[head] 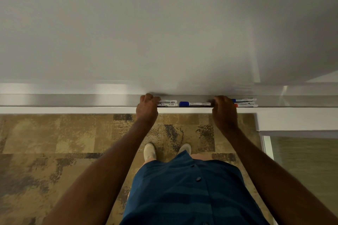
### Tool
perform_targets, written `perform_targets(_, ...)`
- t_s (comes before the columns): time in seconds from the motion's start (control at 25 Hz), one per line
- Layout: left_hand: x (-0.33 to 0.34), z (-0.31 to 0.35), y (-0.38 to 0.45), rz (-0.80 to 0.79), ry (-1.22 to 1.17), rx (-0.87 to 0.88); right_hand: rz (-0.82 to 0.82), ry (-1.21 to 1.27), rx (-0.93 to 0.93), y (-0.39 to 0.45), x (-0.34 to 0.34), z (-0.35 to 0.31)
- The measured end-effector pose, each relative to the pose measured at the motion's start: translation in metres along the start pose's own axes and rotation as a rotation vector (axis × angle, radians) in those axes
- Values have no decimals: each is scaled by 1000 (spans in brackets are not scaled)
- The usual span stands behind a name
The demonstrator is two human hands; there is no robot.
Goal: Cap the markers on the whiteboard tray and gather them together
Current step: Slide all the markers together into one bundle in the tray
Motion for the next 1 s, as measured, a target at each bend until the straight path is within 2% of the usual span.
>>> perform_targets(0.12, 1, 0, -1, -9, 10, 3, 31, -152, 102, 7, -10, 39)
perform_targets(0.24, 1, 0, -1, -16, 17, 5, -61, -237, 151, 12, -6, 63)
perform_targets(0.44, 0, 0, -1, -13, 7, 1, -118, -302, 70, 27, -11, 63)
perform_targets(0.56, 0, 1, -1, -3, -3, 5, -175, -252, 24, 36, -13, 62)
perform_targets(0.72, 0, 0, -1, -15, -7, -4, -302, -49, 5, 41, -11, 65)
perform_targets(0.88, -1, 1, -2, -12, -10, -7, -400, -48, -82, 43, -3, 52)
perform_targets(1.0, -3, 2, -2, -12, -9, -8, -404, -86, -156, 40, 4, 33)
Point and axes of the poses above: each hand's wrist, its own y-axis towards the middle knuckle, its own x-axis out of the palm, z = x × y, the point moved 9 cm from there along y, towards the middle knuckle, and after that the axes turned 11 degrees about x, right-handed, at the moved point
